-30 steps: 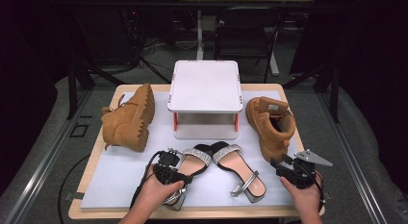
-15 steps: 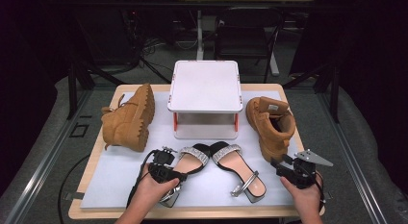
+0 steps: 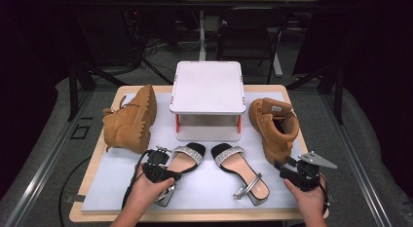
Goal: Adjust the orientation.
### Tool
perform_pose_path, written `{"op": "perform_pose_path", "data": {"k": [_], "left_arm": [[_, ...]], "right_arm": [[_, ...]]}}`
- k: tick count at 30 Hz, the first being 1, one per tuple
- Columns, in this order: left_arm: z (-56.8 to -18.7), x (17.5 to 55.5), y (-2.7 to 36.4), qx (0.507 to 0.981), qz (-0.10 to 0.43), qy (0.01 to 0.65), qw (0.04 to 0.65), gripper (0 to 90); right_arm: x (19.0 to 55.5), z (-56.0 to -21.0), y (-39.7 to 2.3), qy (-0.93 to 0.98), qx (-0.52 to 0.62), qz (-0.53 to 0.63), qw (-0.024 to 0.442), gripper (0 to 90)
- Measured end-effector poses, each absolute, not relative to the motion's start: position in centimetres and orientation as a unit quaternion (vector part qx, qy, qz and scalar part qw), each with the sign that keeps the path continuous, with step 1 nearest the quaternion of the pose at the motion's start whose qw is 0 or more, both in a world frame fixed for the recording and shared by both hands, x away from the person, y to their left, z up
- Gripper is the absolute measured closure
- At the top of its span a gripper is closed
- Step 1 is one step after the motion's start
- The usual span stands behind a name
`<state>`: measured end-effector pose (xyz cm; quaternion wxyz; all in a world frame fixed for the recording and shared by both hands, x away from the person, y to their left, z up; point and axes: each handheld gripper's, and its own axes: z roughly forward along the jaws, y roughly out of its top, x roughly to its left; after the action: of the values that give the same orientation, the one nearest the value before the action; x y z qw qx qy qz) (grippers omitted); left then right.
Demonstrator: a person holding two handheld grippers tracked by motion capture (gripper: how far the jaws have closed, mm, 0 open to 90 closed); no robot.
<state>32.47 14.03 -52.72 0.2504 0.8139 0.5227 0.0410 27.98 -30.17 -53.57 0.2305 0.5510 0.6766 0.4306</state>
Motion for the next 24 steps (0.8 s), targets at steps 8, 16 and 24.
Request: {"op": "perform_pose_path", "data": {"k": [8,16,24], "left_arm": [[-52.81,32.83,14.22,0.825,0.06,0.505,0.246,40.7],[-52.84,33.19,14.46,0.833,0.066,0.491,0.247,40.7],[-52.83,33.52,14.79,0.844,0.065,0.472,0.246,40.6]], "right_arm": [[27.97,-53.56,-30.13,0.677,0.55,0.431,0.23,46.1],[27.98,-53.54,-30.14,0.677,0.55,0.431,0.23,46.2],[27.95,-53.47,-30.11,0.676,0.549,0.434,0.231,46.1]]}}
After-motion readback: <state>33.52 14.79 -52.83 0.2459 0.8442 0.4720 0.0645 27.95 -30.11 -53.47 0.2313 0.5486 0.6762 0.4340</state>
